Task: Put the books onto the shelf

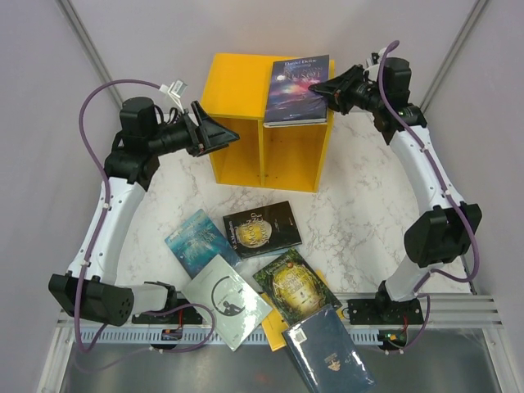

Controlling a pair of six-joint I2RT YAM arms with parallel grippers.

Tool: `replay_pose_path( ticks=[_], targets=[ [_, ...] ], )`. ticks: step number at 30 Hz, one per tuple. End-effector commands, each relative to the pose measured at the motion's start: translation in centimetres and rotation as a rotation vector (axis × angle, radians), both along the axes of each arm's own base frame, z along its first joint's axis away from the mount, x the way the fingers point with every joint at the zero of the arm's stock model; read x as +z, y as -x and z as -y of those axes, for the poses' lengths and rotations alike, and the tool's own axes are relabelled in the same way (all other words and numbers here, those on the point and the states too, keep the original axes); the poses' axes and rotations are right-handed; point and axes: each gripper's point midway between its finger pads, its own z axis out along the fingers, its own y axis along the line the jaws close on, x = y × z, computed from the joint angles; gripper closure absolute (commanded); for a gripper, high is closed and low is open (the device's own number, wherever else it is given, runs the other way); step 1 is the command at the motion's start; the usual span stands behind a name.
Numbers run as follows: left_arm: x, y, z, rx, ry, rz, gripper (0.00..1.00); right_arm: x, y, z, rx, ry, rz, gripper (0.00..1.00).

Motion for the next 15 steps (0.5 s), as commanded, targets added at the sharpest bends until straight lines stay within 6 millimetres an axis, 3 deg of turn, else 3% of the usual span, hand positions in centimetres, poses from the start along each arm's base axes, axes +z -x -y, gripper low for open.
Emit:
replay_pose_path(
  ticks=[1, 15],
  targets=[
    [0.4, 1.0, -0.3, -0.007, -0.009, 0.042, 0.24, -1.7, -0.9, 2.0, -0.110, 0.126, 0.036, 1.00],
    [-0.4, 2.2, -0.6, -0.006, -0.026, 0.027, 0.24, -2.9, -3.7, 3.6, -0.201, 0.207, 0.017, 1.00]
  ],
)
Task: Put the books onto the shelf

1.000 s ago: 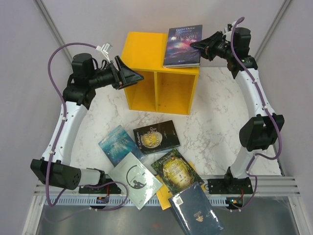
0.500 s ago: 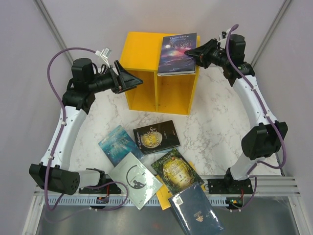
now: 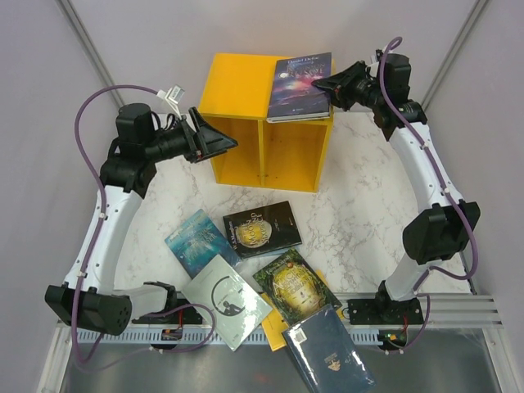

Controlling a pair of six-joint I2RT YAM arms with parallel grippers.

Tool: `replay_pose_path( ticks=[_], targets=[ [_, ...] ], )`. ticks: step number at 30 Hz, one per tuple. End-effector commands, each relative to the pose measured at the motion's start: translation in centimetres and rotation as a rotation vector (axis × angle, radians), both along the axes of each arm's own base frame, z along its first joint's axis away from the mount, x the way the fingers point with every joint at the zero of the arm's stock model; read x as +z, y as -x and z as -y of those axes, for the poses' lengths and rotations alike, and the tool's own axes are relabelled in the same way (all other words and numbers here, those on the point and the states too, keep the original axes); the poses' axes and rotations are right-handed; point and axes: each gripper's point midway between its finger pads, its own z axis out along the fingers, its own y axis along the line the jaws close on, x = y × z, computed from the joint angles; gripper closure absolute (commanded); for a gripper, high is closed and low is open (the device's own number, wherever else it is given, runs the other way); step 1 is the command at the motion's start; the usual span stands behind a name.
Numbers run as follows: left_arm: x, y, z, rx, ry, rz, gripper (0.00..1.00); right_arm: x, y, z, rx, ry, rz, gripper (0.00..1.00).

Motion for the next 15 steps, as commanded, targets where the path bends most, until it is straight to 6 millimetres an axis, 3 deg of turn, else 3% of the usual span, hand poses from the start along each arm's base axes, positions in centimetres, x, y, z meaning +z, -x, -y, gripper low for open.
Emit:
replay_pose_path(
  ticks=[1, 6, 7, 8, 9, 10, 14, 15],
  targets=[
    [-0.1, 0.5, -0.4, -0.005, -0.021, 0.033, 0.24, -3.1, -2.5, 2.5, -0.105, 0.175, 0.012, 1.00],
    [-0.4, 0.2, -0.3, -0.004, -0.027, 0.028, 0.24, -3.9, -2.4, 2.4, -0.094, 0.185, -0.005, 1.00],
    [-0.5, 0.2, -0.3, -0.006, -0.027, 0.024, 0.24, -4.4, -2.2, 2.6, -0.089, 0.201, -0.018, 0.91],
    [-0.6, 0.1, -0.3, -0.005, -0.031, 0.024, 0.24, -4.3, -2.1, 2.6, -0.084, 0.209, -0.015, 0.61],
    [-0.8, 0.0, -0.3, -0.004, -0.033, 0.019, 0.24, -4.5, -1.9, 2.6, -0.076, 0.218, -0.021, 0.50],
    [-0.9, 0.0, -0.3, -0.005, -0.034, 0.019, 0.24, -4.9, -1.6, 2.7, -0.072, 0.233, -0.040, 0.02],
    [-1.2, -0.3, -0.3, -0.004, -0.041, 0.013, 0.24, -4.9, -0.6, 4.5, -0.098, 0.358, -0.048, 0.02],
    [-1.3, -0.4, -0.3, -0.005, -0.041, 0.009, 0.24, -5.4, 0.0, 5.8, -0.117, 0.393, -0.088, 0.02]
  ],
)
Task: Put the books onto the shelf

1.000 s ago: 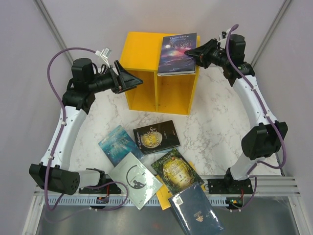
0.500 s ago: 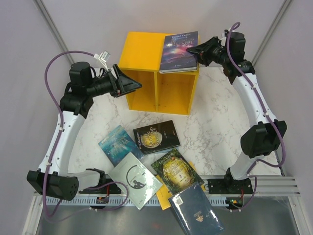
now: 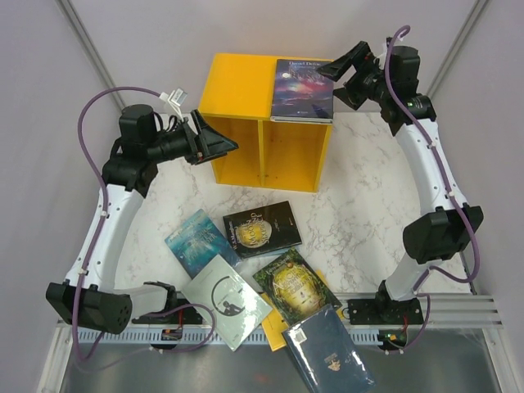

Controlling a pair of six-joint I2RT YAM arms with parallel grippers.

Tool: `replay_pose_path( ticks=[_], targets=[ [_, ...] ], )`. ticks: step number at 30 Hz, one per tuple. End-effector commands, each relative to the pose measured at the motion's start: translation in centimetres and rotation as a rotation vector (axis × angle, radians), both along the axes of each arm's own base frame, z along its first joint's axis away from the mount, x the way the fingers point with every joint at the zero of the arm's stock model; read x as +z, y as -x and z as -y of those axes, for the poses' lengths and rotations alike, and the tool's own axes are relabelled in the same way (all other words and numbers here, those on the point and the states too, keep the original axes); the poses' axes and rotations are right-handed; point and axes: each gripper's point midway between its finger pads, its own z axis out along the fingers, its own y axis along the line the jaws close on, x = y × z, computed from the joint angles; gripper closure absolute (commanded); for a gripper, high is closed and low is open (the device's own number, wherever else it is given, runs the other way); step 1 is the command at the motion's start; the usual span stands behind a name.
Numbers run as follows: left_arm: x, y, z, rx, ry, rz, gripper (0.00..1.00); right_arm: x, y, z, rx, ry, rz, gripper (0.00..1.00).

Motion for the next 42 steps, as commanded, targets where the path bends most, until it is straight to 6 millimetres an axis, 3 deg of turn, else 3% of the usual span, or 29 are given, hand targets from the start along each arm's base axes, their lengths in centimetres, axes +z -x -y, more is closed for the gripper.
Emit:
replay_pose_path(
  ticks=[1, 5, 9, 14, 15, 17, 18, 19, 21, 22, 23, 24, 25, 27, 28, 30, 31, 33, 42],
  targets=[
    [-0.3, -0.4, -0.2, -0.002, -0.023, 0.026, 0.24, -5.8, 1.0, 4.4, -0.117, 0.246, -0.186, 0.02],
    [-0.7, -0.7, -0.2, -0.004, -0.029, 0.016, 0.24, -6.7, 2.4, 8.2, -0.195, 0.440, -0.248, 0.02],
    [-2.1, -1.4, -0.4, 0.011, -0.070, -0.001, 0.23, -9.3, 4.2, 10.0, -0.211, 0.507, -0.345, 0.02],
    [-7.8, -2.4, -1.8, 0.053, -0.217, -0.093, 0.23, -11.9, 7.8, 11.1, -0.212, 0.548, -0.401, 0.02],
    [-9.1, -2.5, -2.0, 0.058, -0.237, -0.124, 0.23, -12.0, 8.1, 10.7, -0.196, 0.533, -0.383, 0.02],
    [-12.4, -2.1, -2.3, 0.047, -0.284, -0.188, 0.23, -14.0, 10.9, 10.3, -0.170, 0.512, -0.415, 0.02],
    [-14.1, -2.1, -2.4, 0.040, -0.303, -0.226, 0.24, -13.6, 12.1, 9.9, -0.160, 0.491, -0.389, 0.02],
    [-16.0, -1.6, -2.5, 0.033, -0.327, -0.270, 0.25, -16.8, 13.7, 9.7, -0.131, 0.485, -0.460, 0.02],
    [-18.6, -1.2, -3.5, 0.059, -0.399, -0.338, 0.26, -18.5, 15.4, 8.9, -0.107, 0.447, -0.484, 0.02],
    [-20.0, -0.8, -3.9, 0.075, -0.426, -0.383, 0.26, -20.4, 17.5, 8.0, -0.055, 0.406, -0.518, 0.02],
    [-21.0, -1.1, -5.0, 0.132, -0.482, -0.402, 0.26, -21.1, 18.3, 7.3, -0.040, 0.369, -0.532, 0.02],
    [-21.7, -0.6, -5.7, 0.156, -0.515, -0.442, 0.25, -20.5, 18.6, 6.3, -0.013, 0.332, -0.473, 0.02],
    [-21.9, -0.5, -6.1, 0.181, -0.533, -0.452, 0.23, -22.4, 20.3, 4.6, 0.072, 0.274, -0.503, 0.02],
    [-22.4, -0.6, -6.8, 0.215, -0.564, -0.473, 0.21, -22.4, 20.9, 1.6, 0.170, 0.180, -0.450, 0.02],
    [-22.7, -0.6, -6.6, 0.210, -0.560, -0.488, 0.21, -24.0, 22.5, 0.1, 0.245, 0.126, -0.492, 0.02],
    [-23.2, -0.3, -5.8, 0.168, -0.534, -0.519, 0.21, -24.6, 22.9, -2.1, 0.305, 0.082, -0.473, 0.02],
    [-23.8, -0.1, -5.4, 0.146, -0.537, -0.538, 0.21, -25.6, 23.4, -2.5, 0.320, 0.068, -0.490, 0.02],
    [-25.7, 0.3, -4.9, 0.114, -0.560, -0.578, 0.22, -25.7, 23.0, -3.3, 0.346, 0.039, -0.453, 0.02],
    [-32.0, 1.7, -2.7, 0.011, -0.564, -0.703, 0.26, -32.1, 22.9, -4.9, 0.364, -0.019, -0.542, 0.02]
  ],
)
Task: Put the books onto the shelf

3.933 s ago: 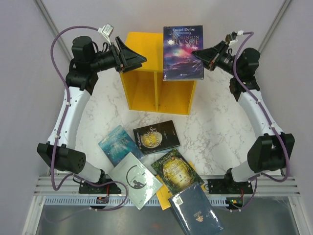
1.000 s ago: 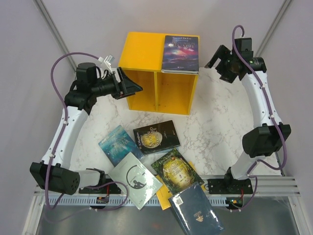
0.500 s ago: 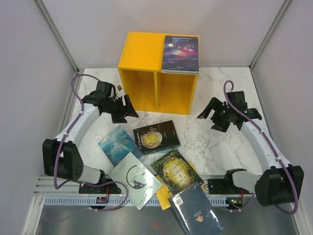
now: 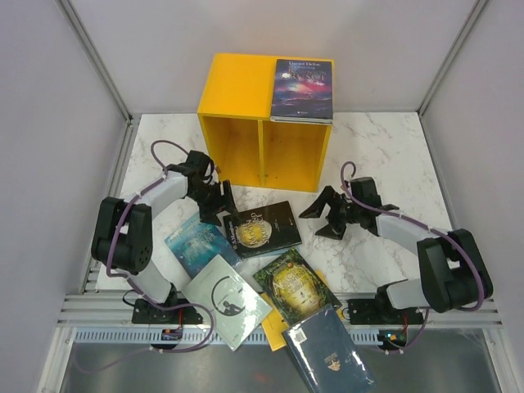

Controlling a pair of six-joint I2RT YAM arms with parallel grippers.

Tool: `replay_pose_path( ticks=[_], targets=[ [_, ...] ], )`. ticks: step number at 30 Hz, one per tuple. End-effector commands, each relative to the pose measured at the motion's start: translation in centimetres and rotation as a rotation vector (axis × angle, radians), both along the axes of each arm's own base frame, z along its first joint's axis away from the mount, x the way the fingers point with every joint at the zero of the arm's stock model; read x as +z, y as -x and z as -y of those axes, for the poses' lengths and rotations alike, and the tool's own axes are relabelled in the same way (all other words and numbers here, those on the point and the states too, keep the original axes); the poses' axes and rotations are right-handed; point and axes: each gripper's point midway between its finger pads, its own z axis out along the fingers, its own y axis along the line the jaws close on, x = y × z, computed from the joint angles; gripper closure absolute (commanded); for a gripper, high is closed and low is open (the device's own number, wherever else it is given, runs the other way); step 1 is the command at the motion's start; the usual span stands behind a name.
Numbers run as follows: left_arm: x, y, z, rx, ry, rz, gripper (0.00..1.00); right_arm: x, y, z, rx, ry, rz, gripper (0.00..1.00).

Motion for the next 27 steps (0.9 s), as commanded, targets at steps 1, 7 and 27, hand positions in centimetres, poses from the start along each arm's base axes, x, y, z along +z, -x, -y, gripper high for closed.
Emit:
replay_pose_path(
  ticks=[1, 7, 27],
  targets=[
    [-1.1, -0.3, 1.0, -0.039, 0.037, 0.007, 0.26, -0.2, -0.9, -1.7, 0.025, -0.071, 0.055, 0.02],
    [-2.7, 1.2, 1.6, -0.053, 0.071, -0.058, 0.30, -2.7, 1.3, -3.6, 0.095, -0.087, -0.016, 0.02],
    [-2.9, 6.2, 6.5, -0.175, 0.225, -0.148, 0.59, 8.2, -2.7, -6.2, 0.035, -0.291, 0.211, 0.08]
  ],
)
